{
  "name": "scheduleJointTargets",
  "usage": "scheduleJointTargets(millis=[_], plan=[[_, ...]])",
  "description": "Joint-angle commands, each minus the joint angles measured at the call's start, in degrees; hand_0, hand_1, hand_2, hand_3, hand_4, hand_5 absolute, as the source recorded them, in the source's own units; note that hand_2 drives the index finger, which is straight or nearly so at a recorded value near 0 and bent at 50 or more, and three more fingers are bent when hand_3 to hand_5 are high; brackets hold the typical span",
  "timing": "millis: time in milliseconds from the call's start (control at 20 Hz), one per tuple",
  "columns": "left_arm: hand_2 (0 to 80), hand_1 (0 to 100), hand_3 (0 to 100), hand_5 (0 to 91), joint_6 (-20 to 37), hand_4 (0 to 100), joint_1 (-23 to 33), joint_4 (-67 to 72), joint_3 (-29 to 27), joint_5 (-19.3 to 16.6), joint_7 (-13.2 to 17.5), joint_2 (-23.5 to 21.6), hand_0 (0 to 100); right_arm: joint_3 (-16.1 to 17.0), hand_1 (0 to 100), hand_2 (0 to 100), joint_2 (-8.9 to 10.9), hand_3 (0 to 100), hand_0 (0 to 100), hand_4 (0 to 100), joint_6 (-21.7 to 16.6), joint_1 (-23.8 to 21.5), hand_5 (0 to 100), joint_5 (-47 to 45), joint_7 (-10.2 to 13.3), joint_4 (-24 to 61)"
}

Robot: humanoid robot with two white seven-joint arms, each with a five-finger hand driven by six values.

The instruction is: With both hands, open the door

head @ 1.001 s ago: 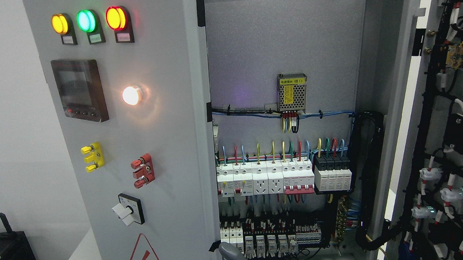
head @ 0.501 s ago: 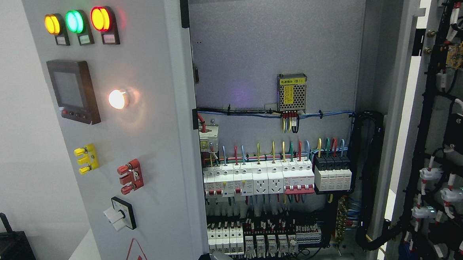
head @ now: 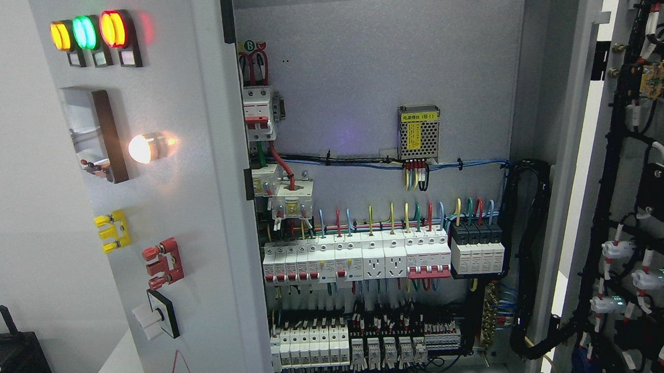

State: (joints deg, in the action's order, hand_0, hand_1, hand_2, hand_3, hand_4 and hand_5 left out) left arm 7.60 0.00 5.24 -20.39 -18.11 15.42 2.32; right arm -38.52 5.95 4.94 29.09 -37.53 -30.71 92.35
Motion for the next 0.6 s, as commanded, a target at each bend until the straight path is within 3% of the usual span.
scheduleJointTargets(millis=[0, 551], plan=[[0.0, 0, 0, 0.0, -0.05, 4, 0.26, -0.06, 0.0, 0.0, -0.04, -0.04, 0, -1.99, 0, 0, -0.41, 0, 0, 0, -0.01, -0.61, 0, 0.0, 0.03, 2.31], [0.0, 0, 0, 0.0, -0.05, 4, 0.26, 0.03, 0.0, 0.0, -0.04, 0.05, 0, -4.28, 0, 0, -0.41, 0, 0, 0, -0.01, -0.61, 0, 0.0, 0.12, 2.66]])
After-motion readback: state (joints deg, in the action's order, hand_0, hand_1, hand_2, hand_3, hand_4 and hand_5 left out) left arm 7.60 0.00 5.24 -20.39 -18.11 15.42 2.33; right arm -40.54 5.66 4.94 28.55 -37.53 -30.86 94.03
